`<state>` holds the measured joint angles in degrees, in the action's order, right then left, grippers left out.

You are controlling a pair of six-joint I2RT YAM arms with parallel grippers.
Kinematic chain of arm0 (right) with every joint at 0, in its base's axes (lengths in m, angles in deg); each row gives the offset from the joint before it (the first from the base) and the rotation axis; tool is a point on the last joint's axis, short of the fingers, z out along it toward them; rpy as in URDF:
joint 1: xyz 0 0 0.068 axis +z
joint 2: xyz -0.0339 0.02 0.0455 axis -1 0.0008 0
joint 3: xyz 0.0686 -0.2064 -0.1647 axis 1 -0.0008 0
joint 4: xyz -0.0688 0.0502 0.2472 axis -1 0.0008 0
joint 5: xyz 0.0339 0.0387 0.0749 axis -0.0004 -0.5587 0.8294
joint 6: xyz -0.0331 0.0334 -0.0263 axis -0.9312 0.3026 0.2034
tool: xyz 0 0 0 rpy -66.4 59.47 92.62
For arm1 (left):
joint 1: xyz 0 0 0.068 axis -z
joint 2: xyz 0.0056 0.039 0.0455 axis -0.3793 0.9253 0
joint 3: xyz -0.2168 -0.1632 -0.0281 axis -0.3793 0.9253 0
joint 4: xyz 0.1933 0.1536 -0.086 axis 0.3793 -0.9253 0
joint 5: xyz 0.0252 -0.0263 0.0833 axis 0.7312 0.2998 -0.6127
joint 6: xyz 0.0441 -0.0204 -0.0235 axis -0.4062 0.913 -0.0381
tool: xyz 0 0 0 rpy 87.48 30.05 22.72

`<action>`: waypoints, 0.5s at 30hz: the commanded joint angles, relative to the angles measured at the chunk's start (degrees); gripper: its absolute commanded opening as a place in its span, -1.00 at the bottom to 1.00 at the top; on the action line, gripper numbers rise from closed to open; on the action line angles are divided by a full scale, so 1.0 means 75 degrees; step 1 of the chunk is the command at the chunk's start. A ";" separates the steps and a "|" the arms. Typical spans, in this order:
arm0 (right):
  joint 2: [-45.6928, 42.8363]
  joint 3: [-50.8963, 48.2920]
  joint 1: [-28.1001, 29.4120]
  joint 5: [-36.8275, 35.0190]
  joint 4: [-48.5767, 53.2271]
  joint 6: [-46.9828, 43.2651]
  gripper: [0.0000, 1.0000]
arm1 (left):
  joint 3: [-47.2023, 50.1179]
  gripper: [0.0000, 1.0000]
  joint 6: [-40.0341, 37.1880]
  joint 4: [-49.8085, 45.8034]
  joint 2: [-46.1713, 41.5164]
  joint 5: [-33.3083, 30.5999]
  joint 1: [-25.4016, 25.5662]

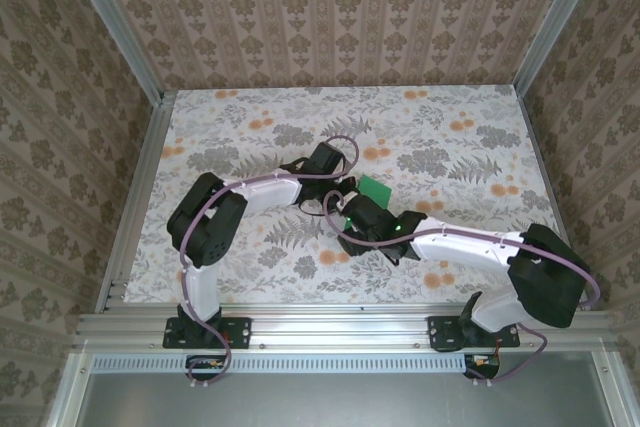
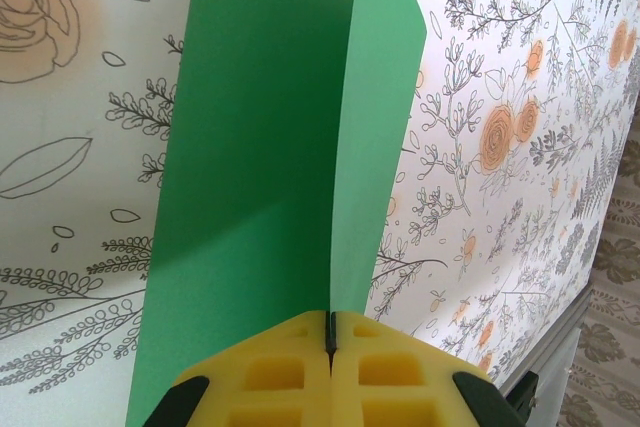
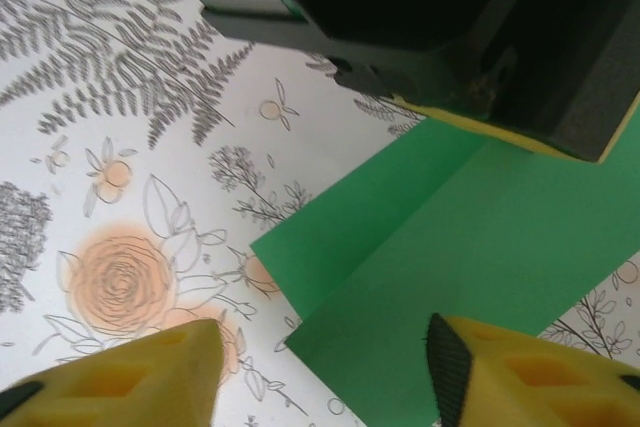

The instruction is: Fold a paper plane with a square sheet of paper (pick it up from the middle)

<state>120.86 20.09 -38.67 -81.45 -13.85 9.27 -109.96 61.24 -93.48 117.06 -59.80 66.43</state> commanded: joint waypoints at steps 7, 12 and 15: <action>-0.0052 0.0312 0.0052 -0.0601 0.0642 -0.0118 -0.41 | -0.0215 -0.93 -0.0149 -0.0220 0.0124 0.0068 -0.0003; -0.0058 0.0331 0.0049 -0.0601 0.0762 -0.0070 -0.65 | -0.0234 -0.90 -0.0170 -0.0291 0.0071 0.0032 -0.0004; -0.0053 0.0369 0.0052 -0.0567 0.0764 -0.0022 -0.79 | -0.0241 -0.87 -0.0195 -0.0325 0.0036 0.0021 -0.0003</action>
<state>120.97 21.12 -38.67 -84.36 -10.44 8.57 -110.40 61.20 -94.11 117.06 -59.82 66.43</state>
